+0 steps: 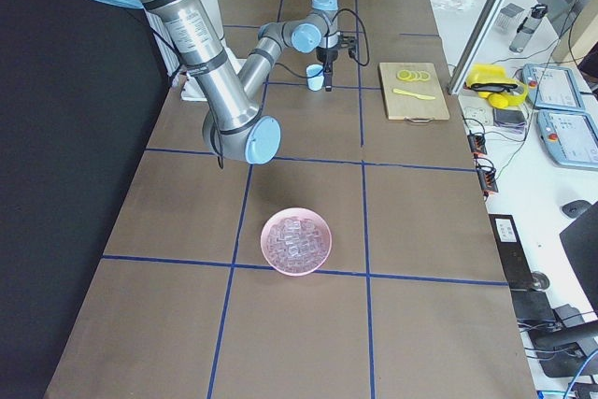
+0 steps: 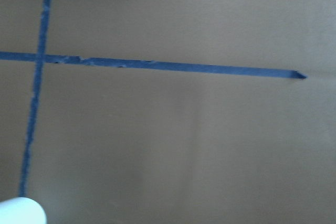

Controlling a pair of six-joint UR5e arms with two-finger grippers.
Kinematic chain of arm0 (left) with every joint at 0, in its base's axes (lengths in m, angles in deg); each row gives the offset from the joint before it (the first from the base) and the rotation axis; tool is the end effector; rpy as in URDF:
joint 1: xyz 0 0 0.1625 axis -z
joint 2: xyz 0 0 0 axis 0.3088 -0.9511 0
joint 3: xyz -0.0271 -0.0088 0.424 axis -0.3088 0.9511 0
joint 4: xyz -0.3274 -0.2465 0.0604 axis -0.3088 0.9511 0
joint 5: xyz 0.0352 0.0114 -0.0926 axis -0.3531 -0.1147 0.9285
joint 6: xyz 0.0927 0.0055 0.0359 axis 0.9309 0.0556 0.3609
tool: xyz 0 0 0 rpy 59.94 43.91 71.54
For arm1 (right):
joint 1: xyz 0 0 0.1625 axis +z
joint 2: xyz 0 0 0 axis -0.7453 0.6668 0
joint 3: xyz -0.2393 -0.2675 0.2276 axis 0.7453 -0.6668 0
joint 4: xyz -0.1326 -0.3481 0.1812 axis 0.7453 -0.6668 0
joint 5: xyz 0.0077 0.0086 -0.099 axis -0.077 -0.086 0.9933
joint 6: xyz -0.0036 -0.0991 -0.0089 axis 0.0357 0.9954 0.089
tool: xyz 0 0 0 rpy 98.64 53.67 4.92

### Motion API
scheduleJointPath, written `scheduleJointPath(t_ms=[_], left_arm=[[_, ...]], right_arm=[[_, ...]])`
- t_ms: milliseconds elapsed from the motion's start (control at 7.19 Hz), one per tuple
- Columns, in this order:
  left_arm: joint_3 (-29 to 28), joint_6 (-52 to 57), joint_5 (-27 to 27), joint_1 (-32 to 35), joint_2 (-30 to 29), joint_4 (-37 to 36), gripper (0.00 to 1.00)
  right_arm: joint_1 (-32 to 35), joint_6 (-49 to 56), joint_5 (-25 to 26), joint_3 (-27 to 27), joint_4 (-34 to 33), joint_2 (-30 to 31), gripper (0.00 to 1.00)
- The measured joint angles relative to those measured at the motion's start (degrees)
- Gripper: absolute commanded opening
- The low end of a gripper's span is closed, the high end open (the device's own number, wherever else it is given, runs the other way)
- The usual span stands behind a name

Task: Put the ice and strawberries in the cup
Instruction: 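Withdraw the right gripper back toward the pink bowl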

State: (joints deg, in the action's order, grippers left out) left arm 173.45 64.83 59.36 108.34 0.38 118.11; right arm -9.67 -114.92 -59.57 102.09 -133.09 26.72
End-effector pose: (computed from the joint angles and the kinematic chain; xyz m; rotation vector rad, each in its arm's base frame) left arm -0.0649 -0.4593 0.6436 0.0721 0.7971 0.1785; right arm -0.4216 -0.4623 0.2465 0.1225 -0.7408 -0.0317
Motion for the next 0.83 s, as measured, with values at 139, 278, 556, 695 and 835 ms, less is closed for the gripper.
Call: scheduleJointPath(t_ms=[139,278,556,695,835], left_arm=[[0.01,0.00,0.00,0.00,0.00,0.02,1.00],[0.05,0.00,0.00,0.00,0.00,0.05,1.00],[0.11,0.00,0.00,0.00,0.00,0.08,1.00],[0.14,0.00,0.00,0.00,0.00,0.09,1.00],[0.16,0.00,0.00,0.00,0.00,0.09,1.00]], right_arm=[[4.69,8.60,-3.06,3.43,0.09,6.21,1.00],[9.83,18.10,-6.51,5.65,0.16,12.01,1.00],[21.05,38.94,-13.12,7.63,0.21,22.78,1.00],[25.71,48.59,-15.22,7.85,0.20,27.10,1.00],[29.67,57.94,-16.67,7.94,0.22,31.12,1.00]])
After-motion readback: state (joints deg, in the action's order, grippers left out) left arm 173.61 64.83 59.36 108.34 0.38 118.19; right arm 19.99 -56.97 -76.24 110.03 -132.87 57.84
